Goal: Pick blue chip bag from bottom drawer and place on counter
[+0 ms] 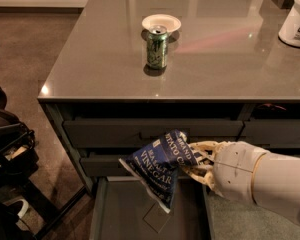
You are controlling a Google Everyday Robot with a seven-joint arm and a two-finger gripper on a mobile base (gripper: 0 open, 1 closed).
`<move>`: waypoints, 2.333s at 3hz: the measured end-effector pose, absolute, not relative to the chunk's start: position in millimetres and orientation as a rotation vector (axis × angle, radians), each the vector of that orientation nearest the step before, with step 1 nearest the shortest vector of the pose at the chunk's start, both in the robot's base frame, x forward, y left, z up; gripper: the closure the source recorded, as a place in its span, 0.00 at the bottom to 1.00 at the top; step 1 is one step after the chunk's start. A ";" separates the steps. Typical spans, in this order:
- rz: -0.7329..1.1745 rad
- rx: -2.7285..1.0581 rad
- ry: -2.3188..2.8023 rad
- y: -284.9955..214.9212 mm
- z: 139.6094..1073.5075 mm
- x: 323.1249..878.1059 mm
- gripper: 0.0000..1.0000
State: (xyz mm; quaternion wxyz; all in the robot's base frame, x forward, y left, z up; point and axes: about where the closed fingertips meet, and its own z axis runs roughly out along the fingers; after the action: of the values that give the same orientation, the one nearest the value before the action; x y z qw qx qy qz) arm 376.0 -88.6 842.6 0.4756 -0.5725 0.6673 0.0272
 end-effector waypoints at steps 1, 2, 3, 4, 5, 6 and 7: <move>0.051 -1.454 1.594 -96.7 850.3 393.5 1.00; 0.021 -1.546 1.543 -135.4 866.6 434.9 1.00; -0.018 -1.638 1.471 -153.9 890.2 487.1 1.00; -0.087 -1.689 1.378 -149.1 929.7 546.1 1.00; -0.137 -1.717 1.313 -138.2 965.7 601.0 1.00; -0.152 -1.702 1.276 -127.4 986.6 650.3 1.00; -0.152 -1.671 1.307 -137.6 978.1 682.4 1.00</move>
Offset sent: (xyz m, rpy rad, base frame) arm 0.1524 -0.0518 0.0814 -0.1803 -0.1547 0.3203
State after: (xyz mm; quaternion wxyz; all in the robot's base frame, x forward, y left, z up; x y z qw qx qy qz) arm 682.4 -137.6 978.1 0.4858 -0.6866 0.5373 -0.0626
